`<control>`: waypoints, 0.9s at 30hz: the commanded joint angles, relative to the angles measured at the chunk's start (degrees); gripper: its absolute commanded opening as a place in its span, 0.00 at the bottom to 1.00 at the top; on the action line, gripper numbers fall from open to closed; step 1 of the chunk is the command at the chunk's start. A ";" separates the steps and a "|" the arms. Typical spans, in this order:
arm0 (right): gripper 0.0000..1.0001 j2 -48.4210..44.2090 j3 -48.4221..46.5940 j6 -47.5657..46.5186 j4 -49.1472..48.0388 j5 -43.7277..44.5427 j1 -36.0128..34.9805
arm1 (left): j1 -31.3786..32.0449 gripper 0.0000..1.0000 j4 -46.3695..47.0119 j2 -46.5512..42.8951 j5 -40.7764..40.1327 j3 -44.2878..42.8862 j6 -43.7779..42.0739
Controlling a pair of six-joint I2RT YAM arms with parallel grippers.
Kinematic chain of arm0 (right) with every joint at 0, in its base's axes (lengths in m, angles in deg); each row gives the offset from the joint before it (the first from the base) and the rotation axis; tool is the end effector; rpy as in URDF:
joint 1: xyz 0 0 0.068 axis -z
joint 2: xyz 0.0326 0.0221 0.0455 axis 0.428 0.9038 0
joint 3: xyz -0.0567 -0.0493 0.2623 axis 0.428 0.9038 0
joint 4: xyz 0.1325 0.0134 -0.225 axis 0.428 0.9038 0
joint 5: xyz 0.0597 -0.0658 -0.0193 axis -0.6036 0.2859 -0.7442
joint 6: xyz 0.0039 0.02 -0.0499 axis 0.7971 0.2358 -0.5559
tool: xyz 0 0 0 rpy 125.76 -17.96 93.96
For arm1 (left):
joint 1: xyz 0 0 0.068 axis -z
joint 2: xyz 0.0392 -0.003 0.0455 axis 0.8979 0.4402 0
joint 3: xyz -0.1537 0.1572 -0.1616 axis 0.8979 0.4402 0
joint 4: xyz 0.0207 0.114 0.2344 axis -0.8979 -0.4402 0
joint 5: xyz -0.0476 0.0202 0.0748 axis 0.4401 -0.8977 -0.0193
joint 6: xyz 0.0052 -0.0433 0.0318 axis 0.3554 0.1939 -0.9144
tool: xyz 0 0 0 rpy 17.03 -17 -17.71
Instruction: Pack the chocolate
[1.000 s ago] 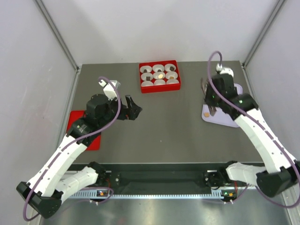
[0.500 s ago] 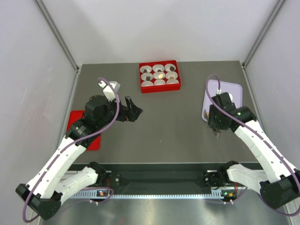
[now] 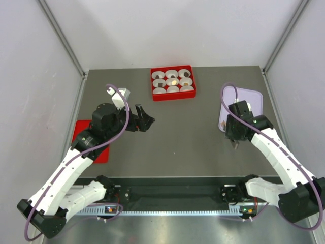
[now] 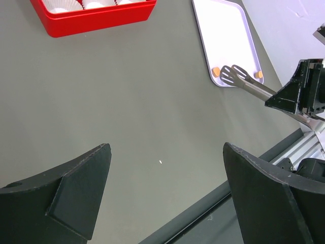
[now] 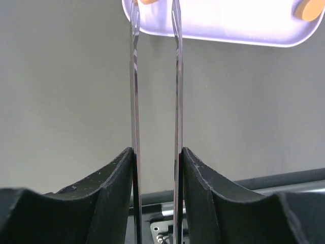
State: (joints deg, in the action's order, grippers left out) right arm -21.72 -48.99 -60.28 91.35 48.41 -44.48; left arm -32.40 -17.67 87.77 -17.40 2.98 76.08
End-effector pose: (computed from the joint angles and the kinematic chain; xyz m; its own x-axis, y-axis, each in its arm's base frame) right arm 0.1871 0.0554 0.2831 -0.8468 0.1395 -0.5133 0.1682 0.9857 -0.0095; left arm 0.1592 -0.1022 0.3694 -0.5314 -0.2055 -0.8218 0.4125 0.7845 -0.4630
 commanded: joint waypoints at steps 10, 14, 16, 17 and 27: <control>0.41 2.36 1.83 -2.71 -7.58 -3.32 2.88 | -0.02 0.96 3.58 0.50 -0.04 0.08 0.31; 0.41 3.50 2.26 -3.07 -8.46 -3.49 3.31 | -0.02 0.96 3.58 0.58 -0.39 0.17 0.40; 0.41 3.85 2.53 -3.24 -8.81 -3.40 3.75 | -0.02 0.96 3.67 0.58 -0.48 0.34 0.31; 0.41 4.03 2.62 -3.33 -9.16 -3.32 4.02 | -0.02 0.96 3.67 0.50 -0.66 0.52 0.48; 0.38 4.21 3.41 -4.29 -10.04 -4.72 5.25 | 0.07 0.96 4.11 0.76 -0.83 0.70 0.83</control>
State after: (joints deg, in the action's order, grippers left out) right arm -17.02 -45.26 -63.54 83.81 44.32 -40.04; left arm -32.40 -17.05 88.30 -17.68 3.33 76.41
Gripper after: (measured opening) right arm 0.393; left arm 0.963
